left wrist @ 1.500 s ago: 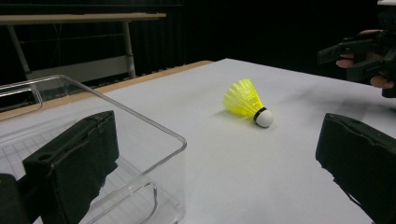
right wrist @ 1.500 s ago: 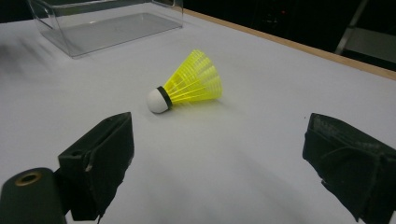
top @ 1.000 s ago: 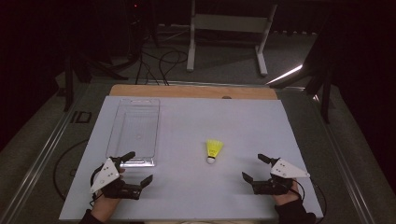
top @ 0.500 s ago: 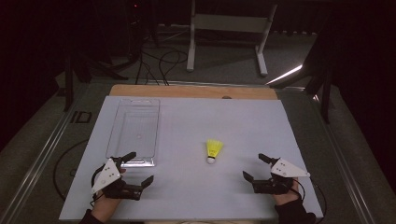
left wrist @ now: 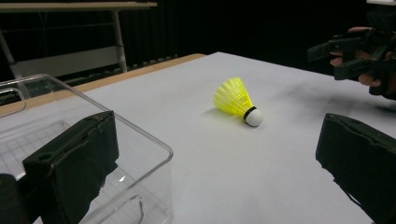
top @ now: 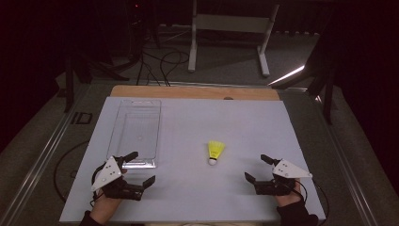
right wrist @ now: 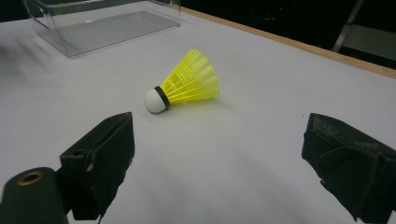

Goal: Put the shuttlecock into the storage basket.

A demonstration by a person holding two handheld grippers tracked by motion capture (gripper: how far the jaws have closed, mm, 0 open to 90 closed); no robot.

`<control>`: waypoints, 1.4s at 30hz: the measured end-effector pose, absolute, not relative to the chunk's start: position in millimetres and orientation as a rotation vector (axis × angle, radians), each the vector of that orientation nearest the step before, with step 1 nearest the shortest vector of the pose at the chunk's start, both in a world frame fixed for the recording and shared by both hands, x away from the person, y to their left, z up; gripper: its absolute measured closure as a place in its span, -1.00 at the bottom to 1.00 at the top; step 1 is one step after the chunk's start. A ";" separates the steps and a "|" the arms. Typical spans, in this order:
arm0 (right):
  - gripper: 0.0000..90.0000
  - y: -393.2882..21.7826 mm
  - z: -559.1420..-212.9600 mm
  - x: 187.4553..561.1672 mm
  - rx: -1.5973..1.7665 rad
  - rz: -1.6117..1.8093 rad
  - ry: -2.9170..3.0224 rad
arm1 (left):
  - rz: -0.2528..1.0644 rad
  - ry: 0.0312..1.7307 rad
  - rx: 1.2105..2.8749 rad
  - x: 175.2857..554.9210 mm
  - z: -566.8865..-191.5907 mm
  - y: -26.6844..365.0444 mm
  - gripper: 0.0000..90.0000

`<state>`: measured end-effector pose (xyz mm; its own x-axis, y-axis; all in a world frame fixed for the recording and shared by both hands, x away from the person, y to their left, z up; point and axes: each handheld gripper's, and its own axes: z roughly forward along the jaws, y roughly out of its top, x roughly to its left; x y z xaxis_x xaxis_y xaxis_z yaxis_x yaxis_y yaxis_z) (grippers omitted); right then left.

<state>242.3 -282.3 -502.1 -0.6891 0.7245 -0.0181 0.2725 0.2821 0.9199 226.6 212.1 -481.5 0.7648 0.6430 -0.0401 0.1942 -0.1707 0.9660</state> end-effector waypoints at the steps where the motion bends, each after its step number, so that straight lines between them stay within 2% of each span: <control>1: -0.79 -282.3 -502.0 242.2 0.897 1.387 2.121 | 0.433 0.667 1.745 227.3 -478.7 211.1 -1.00; 11: -0.79 -282.5 -501.5 242.5 0.894 1.385 2.115 | 0.385 0.595 1.855 235.4 -452.0 204.7 -1.00; 19: -0.79 -282.4 -501.9 242.9 0.900 1.389 2.126 | 0.251 0.551 2.009 248.4 -433.5 194.7 -1.00; 21: -0.79 -282.1 -502.0 242.8 0.901 1.388 2.125 | 0.251 0.551 2.009 248.4 -433.5 194.7 -1.00; 23: -0.79 -282.0 -501.9 242.9 0.897 1.386 2.126 | 0.189 0.543 2.102 254.5 -431.1 185.8 -1.00; 34: -0.79 -281.0 -502.6 243.3 0.893 1.385 2.143 | 0.169 0.527 2.238 260.6 -430.1 169.4 -1.00; 42: -0.79 -280.6 -503.1 243.5 0.894 1.385 2.153 | 0.106 0.494 2.341 263.5 -427.5 151.8 -1.00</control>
<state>243.5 -280.6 -503.1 -0.7016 0.7125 -0.0094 0.2870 0.2946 0.9115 263.5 151.8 -427.5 0.9227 0.3800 -0.0652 0.3198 -0.6599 0.6799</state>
